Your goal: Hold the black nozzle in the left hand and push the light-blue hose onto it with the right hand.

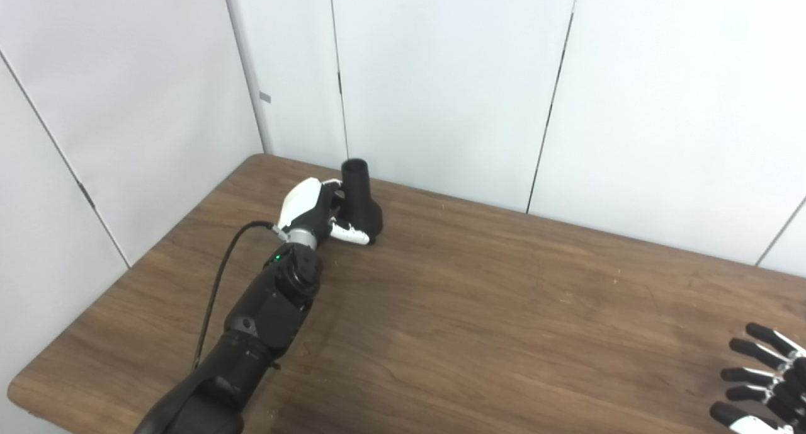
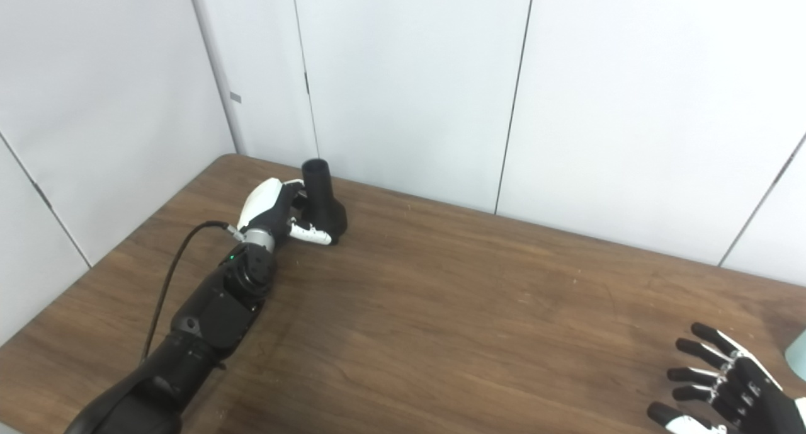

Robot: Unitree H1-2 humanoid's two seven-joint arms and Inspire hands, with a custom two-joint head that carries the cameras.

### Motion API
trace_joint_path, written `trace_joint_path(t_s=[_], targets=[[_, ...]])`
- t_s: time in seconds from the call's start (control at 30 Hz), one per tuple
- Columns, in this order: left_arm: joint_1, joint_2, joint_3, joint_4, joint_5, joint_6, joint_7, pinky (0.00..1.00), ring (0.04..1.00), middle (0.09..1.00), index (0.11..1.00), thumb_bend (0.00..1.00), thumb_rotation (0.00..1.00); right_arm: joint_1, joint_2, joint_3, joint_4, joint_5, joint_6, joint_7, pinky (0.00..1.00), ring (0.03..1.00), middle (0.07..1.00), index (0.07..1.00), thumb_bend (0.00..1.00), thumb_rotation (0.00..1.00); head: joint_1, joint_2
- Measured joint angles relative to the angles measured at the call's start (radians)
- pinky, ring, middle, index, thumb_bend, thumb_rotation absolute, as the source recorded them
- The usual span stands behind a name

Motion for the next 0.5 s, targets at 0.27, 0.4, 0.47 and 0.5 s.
trace_joint_path(t_s=[0.27,0.4,0.47,0.5], targets=[[-0.003,-0.007,0.001,0.029,-0.016,-0.047,0.025,0.58,0.574,0.505,0.491,0.53,0.01,-0.001,0.0,-0.001,0.0,-0.001,0.0,-0.001,0.51,0.599,0.752,0.799,0.7,0.1,0.002,-0.003],[-0.003,-0.017,0.004,0.06,-0.017,-0.09,0.069,0.49,0.533,0.489,0.486,0.53,0.0,-0.004,0.0,-0.001,0.0,-0.005,0.0,-0.003,0.49,0.594,0.748,0.791,0.7,0.12,-0.005,-0.006],[-0.003,-0.018,0.002,0.069,-0.017,-0.108,0.076,0.47,0.53,0.489,0.485,0.53,0.0,-0.007,0.0,-0.001,0.0,-0.008,0.0,-0.003,0.49,0.595,0.745,0.787,0.71,0.14,-0.005,-0.006],[-0.003,-0.018,0.0,0.071,-0.016,-0.112,0.076,0.46,0.532,0.489,0.485,0.52,0.0,-0.008,0.0,-0.001,0.0,-0.011,0.0,-0.005,0.49,0.595,0.744,0.786,0.71,0.15,-0.006,-0.008]])
